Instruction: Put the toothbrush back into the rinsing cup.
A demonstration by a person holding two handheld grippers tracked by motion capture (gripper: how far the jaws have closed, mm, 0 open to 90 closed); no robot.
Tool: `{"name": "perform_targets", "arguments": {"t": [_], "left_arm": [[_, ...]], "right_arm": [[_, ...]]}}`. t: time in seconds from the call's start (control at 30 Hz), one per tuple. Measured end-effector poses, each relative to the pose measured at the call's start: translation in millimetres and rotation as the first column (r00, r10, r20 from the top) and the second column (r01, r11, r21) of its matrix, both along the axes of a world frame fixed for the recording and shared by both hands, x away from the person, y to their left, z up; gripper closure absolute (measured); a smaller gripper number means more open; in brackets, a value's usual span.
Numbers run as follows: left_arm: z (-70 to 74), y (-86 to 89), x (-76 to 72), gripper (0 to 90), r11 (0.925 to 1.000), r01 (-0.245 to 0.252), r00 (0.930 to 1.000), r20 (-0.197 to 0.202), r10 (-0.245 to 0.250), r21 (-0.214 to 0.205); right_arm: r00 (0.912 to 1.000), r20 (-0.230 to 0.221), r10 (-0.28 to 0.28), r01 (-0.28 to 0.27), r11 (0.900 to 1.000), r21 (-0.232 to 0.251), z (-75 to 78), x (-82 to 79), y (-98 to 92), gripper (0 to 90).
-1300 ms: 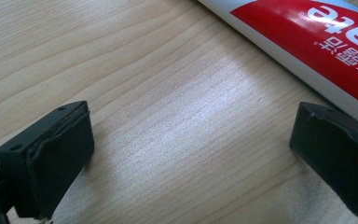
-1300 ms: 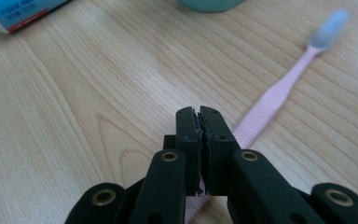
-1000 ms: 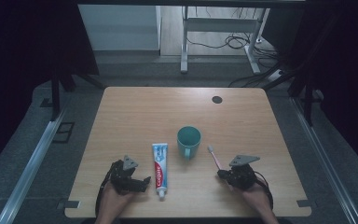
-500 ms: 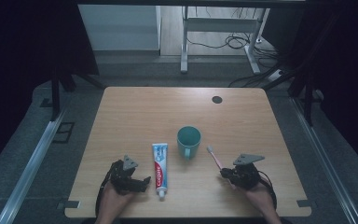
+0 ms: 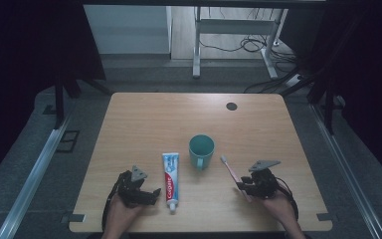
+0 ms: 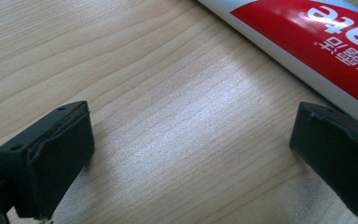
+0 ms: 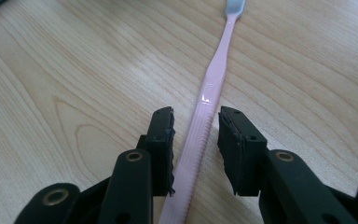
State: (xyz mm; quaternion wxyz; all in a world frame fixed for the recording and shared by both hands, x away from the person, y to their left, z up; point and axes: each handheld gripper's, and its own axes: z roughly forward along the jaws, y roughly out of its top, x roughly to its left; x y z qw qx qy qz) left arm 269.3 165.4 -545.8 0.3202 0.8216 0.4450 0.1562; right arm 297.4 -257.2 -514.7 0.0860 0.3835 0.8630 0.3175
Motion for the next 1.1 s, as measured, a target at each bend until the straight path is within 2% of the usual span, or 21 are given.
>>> {"name": "perform_targets", "arguments": {"t": [0.17, 0.33, 0.5, 0.57, 0.67, 0.7, 0.73, 0.77, 0.8, 0.83, 1.0, 1.1], "left_arm": [[0.1, 0.0, 0.0, 0.0, 1.0, 0.0, 1.0, -0.001, 0.0, 0.001], [0.0, -0.1, -0.1, 0.0, 1.0, -0.002, 1.0, -0.002, 0.002, -0.001], [0.1, -0.1, -0.1, 0.0, 1.0, -0.003, 1.0, -0.002, 0.003, 0.0], [0.2, 0.1, -0.1, 0.0, 1.0, 0.0, 1.0, -0.004, 0.0, 0.002], [0.1, 0.0, -0.1, 0.0, 1.0, -0.002, 1.0, -0.003, 0.002, 0.0], [0.2, 0.0, -0.1, 0.0, 1.0, -0.002, 1.0, -0.003, 0.002, 0.0], [0.1, -0.2, -0.1, 0.0, 1.0, -0.003, 1.0, -0.003, 0.003, -0.002], [0.1, -0.2, -0.1, 0.0, 1.0, -0.003, 1.0, -0.003, 0.003, -0.002], [0.2, -0.1, -0.2, 0.0, 1.0, -0.003, 1.0, -0.004, 0.003, -0.001], [0.2, -0.1, -0.2, 0.0, 1.0, -0.003, 1.0, -0.004, 0.003, -0.001], [0.4, 0.2, -0.1, 0.0, 1.0, 0.0, 1.0, -0.005, 0.0, 0.003], [0.1, -0.2, -0.1, 0.0, 1.0, -0.004, 1.0, -0.004, 0.004, -0.003]], "right_arm": [[0.9996, -0.028, 0.003, -0.004, 0.9991, -0.042, 5.6, 4.3, 4.6, 63.0], [0.9946, -0.103, 0.011, -0.022, 0.9941, -0.106, 11.2, 14.3, 13.6, 61.6], [0.99, -0.141, 0.011, -0.032, 0.9882, -0.15, 12.7, 21.3, 19.7, 61.6], [0.9857, -0.168, 0.009, -0.04, 0.9827, -0.181, 14.5, 26.3, 24.4, 62.0], [0.9819, -0.189, 0.006, -0.048, 0.9747, -0.218, 16.8, 30.9, 30.3, 62.9], [0.9819, -0.189, 0.006, -0.048, 0.9747, -0.218, 16.8, 30.9, 30.3, 62.9], [0.978, -0.209, 0.0, -0.052, 0.968, -0.245, 18.2, 34.5, 34.4, 63.7], [0.978, -0.209, 0.0, -0.052, 0.968, -0.245, 18.2, 34.5, 34.4, 63.7], [0.9739, -0.227, -0.005, -0.06, 0.9588, -0.278, 19.2, 38.7, 38.1, 64.6], [0.9739, -0.227, -0.005, -0.06, 0.9588, -0.278, 19.2, 38.7, 38.1, 64.6], [0.9601, -0.278, -0.026, -0.075, 0.9348, -0.347, 19.3, 49.3, 47.7, 65.8], [0.9556, -0.293, -0.033, -0.078, 0.9297, -0.36, 19.5, 51.8, 50.5, 65.9]]}}
